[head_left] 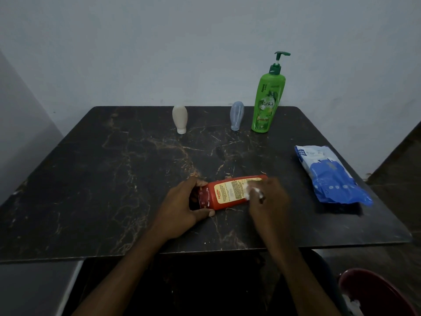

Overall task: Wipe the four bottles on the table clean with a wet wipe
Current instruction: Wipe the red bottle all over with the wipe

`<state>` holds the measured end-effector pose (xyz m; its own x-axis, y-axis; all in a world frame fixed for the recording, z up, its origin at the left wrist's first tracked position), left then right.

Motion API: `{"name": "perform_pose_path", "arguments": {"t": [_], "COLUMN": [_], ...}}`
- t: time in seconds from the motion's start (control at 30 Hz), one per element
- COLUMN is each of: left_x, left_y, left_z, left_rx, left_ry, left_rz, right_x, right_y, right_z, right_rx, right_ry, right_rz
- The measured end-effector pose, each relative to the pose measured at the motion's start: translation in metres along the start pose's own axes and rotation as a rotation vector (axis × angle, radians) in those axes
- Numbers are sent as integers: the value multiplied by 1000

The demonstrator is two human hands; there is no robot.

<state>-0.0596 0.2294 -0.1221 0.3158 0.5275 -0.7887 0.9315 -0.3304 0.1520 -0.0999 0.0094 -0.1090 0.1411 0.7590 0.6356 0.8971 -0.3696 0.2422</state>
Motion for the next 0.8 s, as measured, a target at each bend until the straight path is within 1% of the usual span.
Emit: {"name": "perform_pose_path", "arguments": {"t": [0.1,0.17,0.2,0.27,0.3,0.4,0.43,0.67,0.73,0.8], "left_x": [-2,-3,-4,-6,-7,-12,-14,-16,-15,-15], "left_y": [0,0,0,-1,-1,-3,-3,-5,-5,-4], "left_z": [0,0,0,0,-1,-2,-2,-3,-3,-3], "left_rx": [5,0,-1,-4,-8,-26,-25,-40,-36,-33], "left_ry": [-7,-10,-10,-12,-18,-54,-66,-66,-69,-65], "left_rz": [-4,2,4,4,7,44,55,75,68,64], "right_x": [-33,-36,-30,-5,13,63,71,92,91,85], "right_y": [16,17,14,1,-10,-40,-41,7,4,-11], "right_z": [-19,-22,-19,-8,0,21,24,19,18,19], "right_rx": [-83,-93,-78,-21,12,82,91,216,235,212], "right_ry": [16,28,28,22,23,7,-9,-147,-171,-157], "right_rz": [122,152,140,55,-37,-405,-462,-351,-370,-422]}}
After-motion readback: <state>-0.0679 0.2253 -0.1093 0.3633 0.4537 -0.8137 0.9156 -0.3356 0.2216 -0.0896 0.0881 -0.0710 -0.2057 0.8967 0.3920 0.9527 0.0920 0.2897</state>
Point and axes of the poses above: each hand's wrist, its own y-axis towards the middle knuckle, its own z-axis out of the palm, x = y × z, the point moved 7 cm from there along y, towards the middle knuckle, and after that the axes turned 8 degrees about -y, right-handed, at the moved point
